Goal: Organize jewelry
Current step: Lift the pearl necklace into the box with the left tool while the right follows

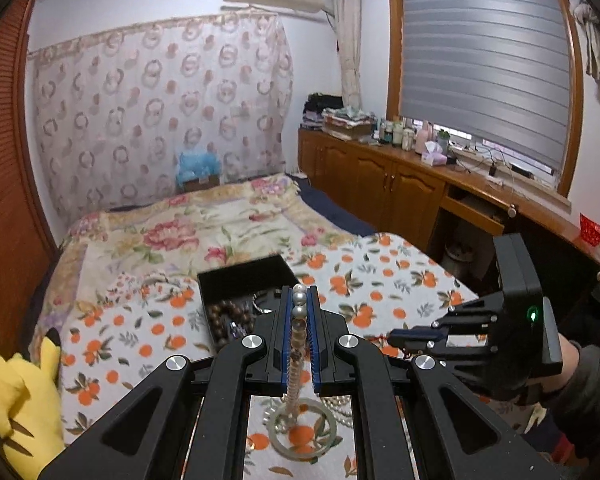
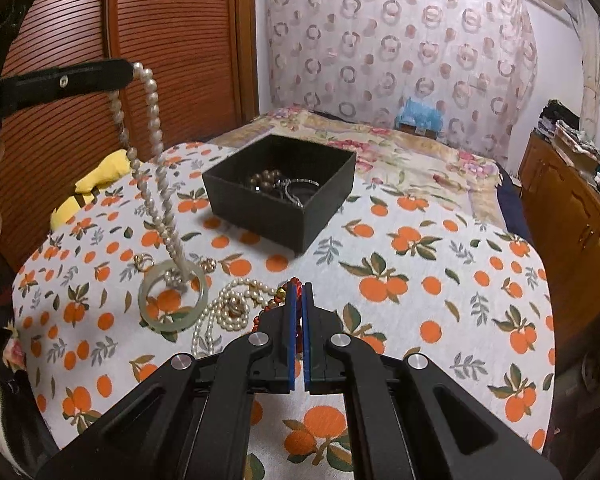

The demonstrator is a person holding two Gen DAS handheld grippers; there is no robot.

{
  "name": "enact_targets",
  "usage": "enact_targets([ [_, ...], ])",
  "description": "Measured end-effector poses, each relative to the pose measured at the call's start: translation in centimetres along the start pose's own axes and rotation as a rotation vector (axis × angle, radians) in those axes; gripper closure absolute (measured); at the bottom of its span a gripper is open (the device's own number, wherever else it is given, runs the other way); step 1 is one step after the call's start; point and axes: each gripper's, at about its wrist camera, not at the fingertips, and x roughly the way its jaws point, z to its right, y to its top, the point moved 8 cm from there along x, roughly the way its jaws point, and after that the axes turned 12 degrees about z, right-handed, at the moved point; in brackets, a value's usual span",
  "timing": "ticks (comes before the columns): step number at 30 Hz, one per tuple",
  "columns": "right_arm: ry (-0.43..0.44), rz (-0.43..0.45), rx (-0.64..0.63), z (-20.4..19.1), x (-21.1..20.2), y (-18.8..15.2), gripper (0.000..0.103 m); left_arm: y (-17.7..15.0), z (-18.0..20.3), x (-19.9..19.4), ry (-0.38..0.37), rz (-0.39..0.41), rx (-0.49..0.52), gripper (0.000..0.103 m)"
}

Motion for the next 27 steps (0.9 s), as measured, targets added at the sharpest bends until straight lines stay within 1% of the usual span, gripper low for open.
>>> enact_targets([
  [9, 0.006, 0.045, -0.014, -0.2, -0.3, 2.7, 0.1, 4.8, -0.9, -0.9, 0.018, 0.077, 0.01, 0.097],
  [14, 0.011, 0.077, -0.016, 0.2, 0.0, 4.9, 0.1, 6.6, -1.8, -0.3, 0.036, 0.093, 0.019, 0.097],
  [19, 0.02, 0.105, -0.019, 0.8, 0.6, 7.4, 0.1, 8.2, -2.4, 1.2, 0.05, 0.097, 0.03, 0.097],
  [27, 0.043, 0.111, -0.03, 1.3, 2.6, 9.8, 0.1, 8.5, -4.3, 3.9, 0.068, 0.084, 0.016, 0.097],
])
